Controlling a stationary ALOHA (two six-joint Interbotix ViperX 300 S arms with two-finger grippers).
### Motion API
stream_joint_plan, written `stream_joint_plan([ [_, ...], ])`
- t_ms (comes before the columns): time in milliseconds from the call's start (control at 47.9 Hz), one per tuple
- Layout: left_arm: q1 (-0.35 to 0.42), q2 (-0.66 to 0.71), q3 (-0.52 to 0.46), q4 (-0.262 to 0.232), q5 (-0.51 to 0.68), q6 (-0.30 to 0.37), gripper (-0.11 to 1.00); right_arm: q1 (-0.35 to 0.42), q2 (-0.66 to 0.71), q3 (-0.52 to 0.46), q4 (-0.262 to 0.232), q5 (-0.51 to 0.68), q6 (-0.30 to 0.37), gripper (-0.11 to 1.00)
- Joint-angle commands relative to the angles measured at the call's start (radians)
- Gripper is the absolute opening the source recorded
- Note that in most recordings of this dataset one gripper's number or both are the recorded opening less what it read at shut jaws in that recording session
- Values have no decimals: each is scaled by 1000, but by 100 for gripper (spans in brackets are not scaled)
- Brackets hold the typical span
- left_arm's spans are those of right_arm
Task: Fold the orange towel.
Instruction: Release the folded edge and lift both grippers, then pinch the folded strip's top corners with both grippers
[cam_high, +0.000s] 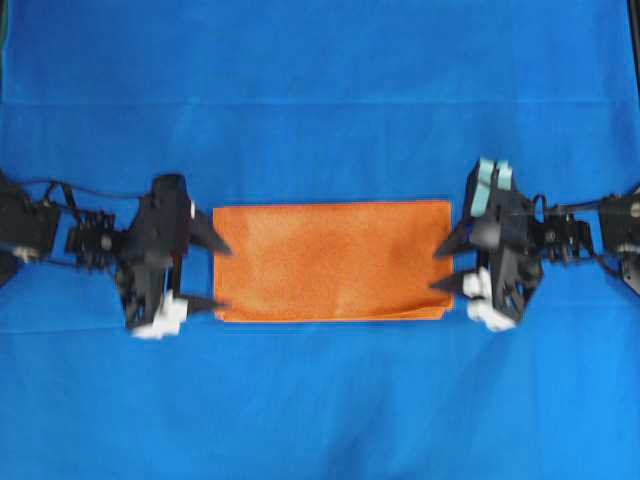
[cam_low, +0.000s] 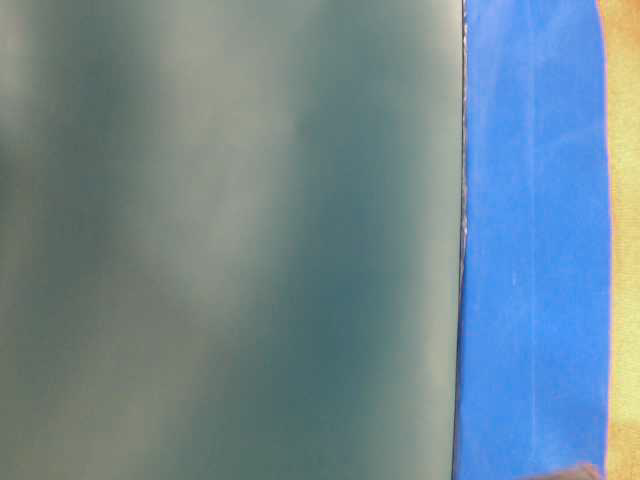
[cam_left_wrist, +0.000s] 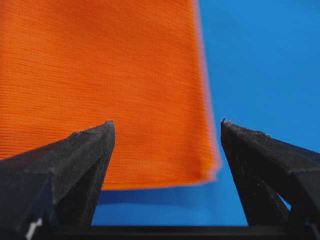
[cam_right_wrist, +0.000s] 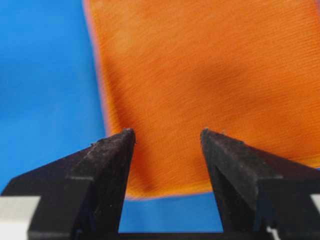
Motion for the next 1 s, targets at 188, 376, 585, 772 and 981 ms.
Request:
stream_joint_plan([
  [188,160,-23,-12,0,-5,100,80,-195,-25,-25,-87,23,-5,59],
  [376,202,-15,-11,0,-9,120,80,-227,-11,-32,-104,52,-5,59],
  [585,224,63,-14,-2,-25,120,77,-230,60,-41,-115,51,-5,59],
  [772,224,147,-11,-2,-21,103,78,-230,129,-49,-114,54,2,59],
  [981,224,153,-8,-2,-15,101,77,-227,133,-46,-112,55,3,58],
])
